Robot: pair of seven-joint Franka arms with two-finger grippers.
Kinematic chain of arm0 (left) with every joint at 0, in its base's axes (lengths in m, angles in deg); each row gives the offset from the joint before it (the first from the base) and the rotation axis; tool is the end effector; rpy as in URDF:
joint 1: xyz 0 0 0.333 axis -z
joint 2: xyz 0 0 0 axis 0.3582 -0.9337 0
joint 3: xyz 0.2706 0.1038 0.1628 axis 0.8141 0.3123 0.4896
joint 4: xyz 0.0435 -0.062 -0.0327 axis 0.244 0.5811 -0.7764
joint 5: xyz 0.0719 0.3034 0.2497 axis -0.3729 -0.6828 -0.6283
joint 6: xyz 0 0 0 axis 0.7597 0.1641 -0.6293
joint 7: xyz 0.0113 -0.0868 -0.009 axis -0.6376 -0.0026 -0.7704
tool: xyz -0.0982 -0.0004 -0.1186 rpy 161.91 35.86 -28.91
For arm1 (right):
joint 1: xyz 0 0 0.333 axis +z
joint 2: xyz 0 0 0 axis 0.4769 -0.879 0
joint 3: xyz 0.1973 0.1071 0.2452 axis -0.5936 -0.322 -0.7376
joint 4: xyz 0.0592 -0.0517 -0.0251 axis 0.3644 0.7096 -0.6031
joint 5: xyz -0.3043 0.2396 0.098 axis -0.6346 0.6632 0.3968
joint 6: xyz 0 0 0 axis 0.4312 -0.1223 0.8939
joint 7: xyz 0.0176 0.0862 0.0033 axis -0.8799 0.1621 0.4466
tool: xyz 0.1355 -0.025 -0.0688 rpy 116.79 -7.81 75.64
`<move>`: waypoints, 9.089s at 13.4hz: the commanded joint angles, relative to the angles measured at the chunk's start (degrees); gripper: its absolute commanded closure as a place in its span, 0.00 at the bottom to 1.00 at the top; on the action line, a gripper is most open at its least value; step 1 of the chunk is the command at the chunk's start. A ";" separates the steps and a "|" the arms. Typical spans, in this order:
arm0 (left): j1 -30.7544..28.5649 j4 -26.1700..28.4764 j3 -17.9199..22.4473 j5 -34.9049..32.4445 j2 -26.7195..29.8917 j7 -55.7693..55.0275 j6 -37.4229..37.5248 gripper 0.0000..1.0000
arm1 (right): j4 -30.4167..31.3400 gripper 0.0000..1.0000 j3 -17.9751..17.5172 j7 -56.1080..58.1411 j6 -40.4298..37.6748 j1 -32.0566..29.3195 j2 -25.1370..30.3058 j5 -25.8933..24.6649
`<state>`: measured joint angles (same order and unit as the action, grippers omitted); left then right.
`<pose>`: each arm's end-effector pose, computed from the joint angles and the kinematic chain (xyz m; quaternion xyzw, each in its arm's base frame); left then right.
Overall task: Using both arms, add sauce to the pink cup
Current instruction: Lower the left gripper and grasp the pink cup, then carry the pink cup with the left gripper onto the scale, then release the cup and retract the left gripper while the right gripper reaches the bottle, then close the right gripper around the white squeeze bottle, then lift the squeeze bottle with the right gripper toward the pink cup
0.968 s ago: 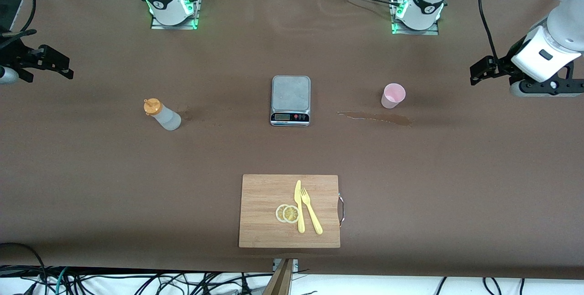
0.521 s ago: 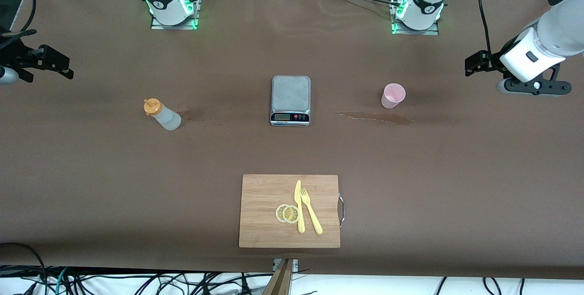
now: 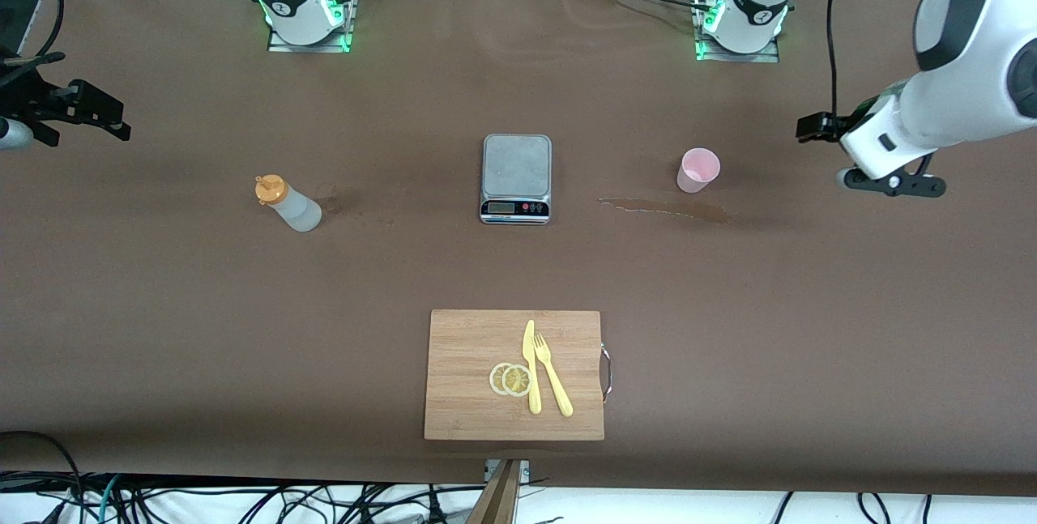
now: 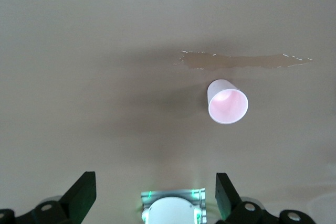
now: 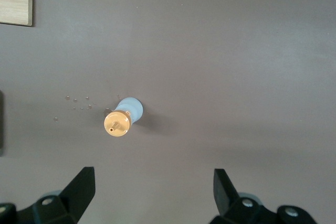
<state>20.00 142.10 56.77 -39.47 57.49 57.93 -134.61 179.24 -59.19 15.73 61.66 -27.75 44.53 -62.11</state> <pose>0.5237 -0.0474 0.4240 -0.9838 0.0482 0.1724 0.0021 0.5527 -0.0329 0.5641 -0.9986 -0.0530 0.0037 0.0011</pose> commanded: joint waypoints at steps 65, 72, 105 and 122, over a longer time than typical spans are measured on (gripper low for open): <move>0.56 -23.16 -21.09 -2.08 -17.20 -39.92 0.24 0.00 | 16.14 0.00 2.34 62.79 6.96 -6.52 -3.73 25.01; -2.56 -17.04 -8.23 -2.28 -4.91 -10.76 0.53 0.00 | 22.23 0.00 2.34 106.01 7.33 -14.08 -14.69 37.76; 1.34 -7.61 1.32 -2.27 3.64 -2.38 -3.34 0.00 | 14.41 1.00 -2.93 108.95 13.38 -8.38 -23.44 41.67; 0.99 -7.53 0.61 -2.45 3.99 -2.20 -3.17 0.00 | 11.34 1.00 -5.92 52.74 14.79 22.36 -13.66 3.59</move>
<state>21.20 135.52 57.53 -41.32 61.41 55.25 -138.99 191.08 -65.51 71.95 76.89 -8.15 30.89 -55.97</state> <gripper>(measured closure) 0.000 0.621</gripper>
